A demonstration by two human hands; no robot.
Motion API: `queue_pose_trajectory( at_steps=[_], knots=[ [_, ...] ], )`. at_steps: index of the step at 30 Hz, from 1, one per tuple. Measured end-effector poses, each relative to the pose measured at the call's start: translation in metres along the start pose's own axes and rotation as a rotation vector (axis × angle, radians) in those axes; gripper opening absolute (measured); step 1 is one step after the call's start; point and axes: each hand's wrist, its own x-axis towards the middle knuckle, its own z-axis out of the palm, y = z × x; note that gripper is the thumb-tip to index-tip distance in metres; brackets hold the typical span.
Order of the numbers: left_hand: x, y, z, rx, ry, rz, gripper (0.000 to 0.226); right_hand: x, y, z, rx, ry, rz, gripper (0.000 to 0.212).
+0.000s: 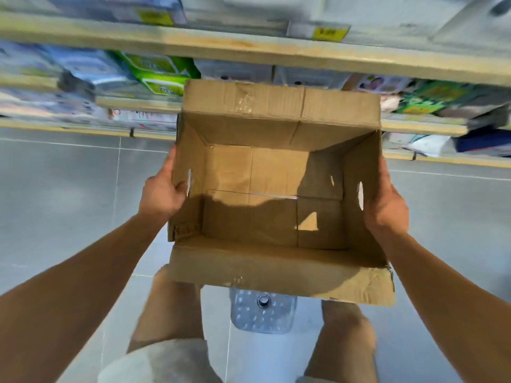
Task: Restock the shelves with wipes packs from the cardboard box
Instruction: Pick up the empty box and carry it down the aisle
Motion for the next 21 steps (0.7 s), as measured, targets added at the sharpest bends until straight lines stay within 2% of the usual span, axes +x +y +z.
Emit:
queue_pose_trajectory(
  at_steps=[5,10,15,21],
  knots=[
    [-0.064,0.014,-0.058,0.021,0.027,0.062,0.083,-0.060,-0.005,-0.061,-0.024,0.015,-0.039,0.096],
    [-0.169,0.026,-0.083,-0.022,0.170,0.047,0.082,-0.110,0.010,-0.113,-0.018,0.033,-0.176,0.108],
    [-0.284,0.015,-0.093,-0.036,0.309,-0.049,0.084,-0.163,0.024,-0.162,-0.061,0.070,-0.386,0.113],
    [-0.408,-0.025,-0.114,-0.125,0.430,-0.161,0.078,-0.234,-0.004,-0.179,-0.111,0.080,-0.592,0.115]
  ],
)
